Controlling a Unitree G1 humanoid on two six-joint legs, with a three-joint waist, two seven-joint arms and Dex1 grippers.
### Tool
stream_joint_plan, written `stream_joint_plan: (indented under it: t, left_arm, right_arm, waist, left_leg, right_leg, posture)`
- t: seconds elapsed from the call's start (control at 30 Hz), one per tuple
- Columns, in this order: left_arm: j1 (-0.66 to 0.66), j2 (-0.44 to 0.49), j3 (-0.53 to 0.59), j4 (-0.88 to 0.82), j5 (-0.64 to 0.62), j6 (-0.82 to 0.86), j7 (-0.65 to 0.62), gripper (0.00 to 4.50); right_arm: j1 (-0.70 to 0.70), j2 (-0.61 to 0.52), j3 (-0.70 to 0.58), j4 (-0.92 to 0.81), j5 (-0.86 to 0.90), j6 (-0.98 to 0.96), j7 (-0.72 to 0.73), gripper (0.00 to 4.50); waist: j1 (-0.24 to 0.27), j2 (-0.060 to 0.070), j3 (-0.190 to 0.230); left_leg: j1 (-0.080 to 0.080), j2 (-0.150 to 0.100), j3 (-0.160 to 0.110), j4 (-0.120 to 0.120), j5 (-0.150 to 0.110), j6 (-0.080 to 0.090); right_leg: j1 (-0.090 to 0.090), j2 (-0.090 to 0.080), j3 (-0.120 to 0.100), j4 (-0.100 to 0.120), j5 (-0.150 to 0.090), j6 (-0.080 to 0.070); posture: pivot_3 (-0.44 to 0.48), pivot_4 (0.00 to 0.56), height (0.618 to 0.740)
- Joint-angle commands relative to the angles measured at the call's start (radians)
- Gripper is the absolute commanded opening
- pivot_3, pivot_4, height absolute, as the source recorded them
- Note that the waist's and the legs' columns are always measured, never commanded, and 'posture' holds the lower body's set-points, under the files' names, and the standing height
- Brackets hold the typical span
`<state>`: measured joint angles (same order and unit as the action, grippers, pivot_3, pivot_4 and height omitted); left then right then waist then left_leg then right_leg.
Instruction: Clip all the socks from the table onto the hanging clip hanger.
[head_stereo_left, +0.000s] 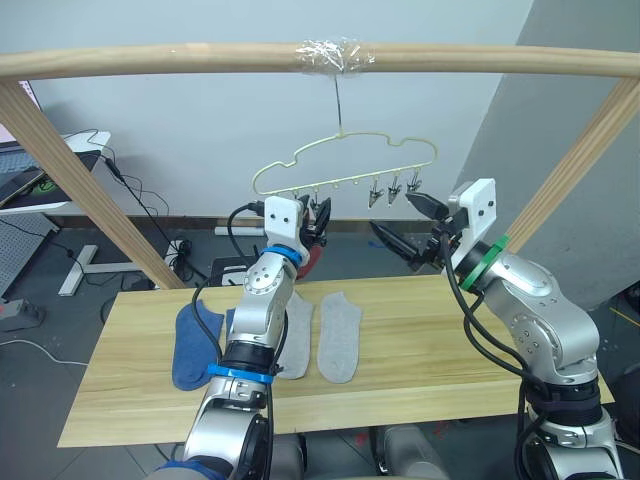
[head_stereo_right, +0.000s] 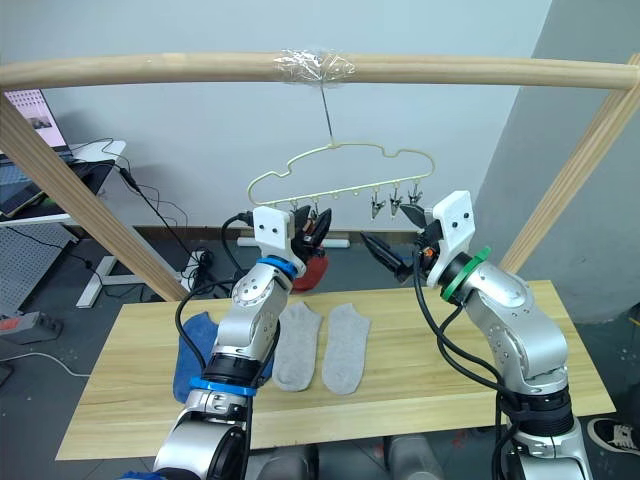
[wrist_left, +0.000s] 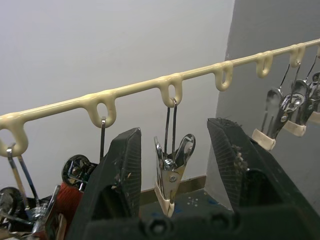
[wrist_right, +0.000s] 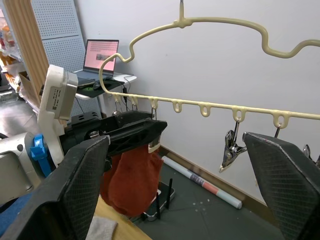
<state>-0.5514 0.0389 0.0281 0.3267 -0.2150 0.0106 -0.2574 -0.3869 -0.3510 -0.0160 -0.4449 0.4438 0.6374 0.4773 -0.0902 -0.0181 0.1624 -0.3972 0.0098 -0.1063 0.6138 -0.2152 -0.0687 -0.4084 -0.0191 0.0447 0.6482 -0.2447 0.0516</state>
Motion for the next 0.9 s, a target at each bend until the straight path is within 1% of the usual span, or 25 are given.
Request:
stream_joint_plan:
  t: [0.03, 0.43, 0.9]
  left_arm:
    - [-0.002, -0.015, -0.006, -0.039, -0.013, -0.013, -0.027, 2.29]
    - [-0.001, -0.019, 0.0, -0.045, -0.014, -0.003, -0.05, 2.29]
    - [-0.02, -0.006, 0.0, -0.003, 0.01, -0.012, -0.037, 2.29]
  right_arm:
    - [-0.019, -0.005, -0.014, -0.03, 0.012, -0.016, -0.003, 4.5]
    - [-0.014, 0.0, -0.019, -0.026, 0.023, -0.012, -0.015, 4.5]
    - [-0.014, -0.003, -0.02, -0.028, 0.027, -0.007, -0.018, 4.5]
  waist:
    - [0.0, 0.0, 0.0]
    - [0.0, 0.0, 0.0]
    - [0.0, 0.0, 0.0]
  left_leg:
    - [0.0, 0.0, 0.0, 0.0, 0.0, 0.0]
    - [0.0, 0.0, 0.0, 0.0, 0.0, 0.0]
    - [0.001, 0.0, 0.0, 0.001, 0.0, 0.0]
  right_leg:
    - [0.0, 0.0, 0.0, 0.0, 0.0, 0.0]
    - [0.0, 0.0, 0.0, 0.001, 0.0, 0.0]
    - [0.001, 0.0, 0.0, 0.001, 0.0, 0.0]
  posture:
    - [-0.162, 0.133, 0.74]
    - [-0.159, 0.138, 0.74]
    - [-0.163, 0.143, 0.74]
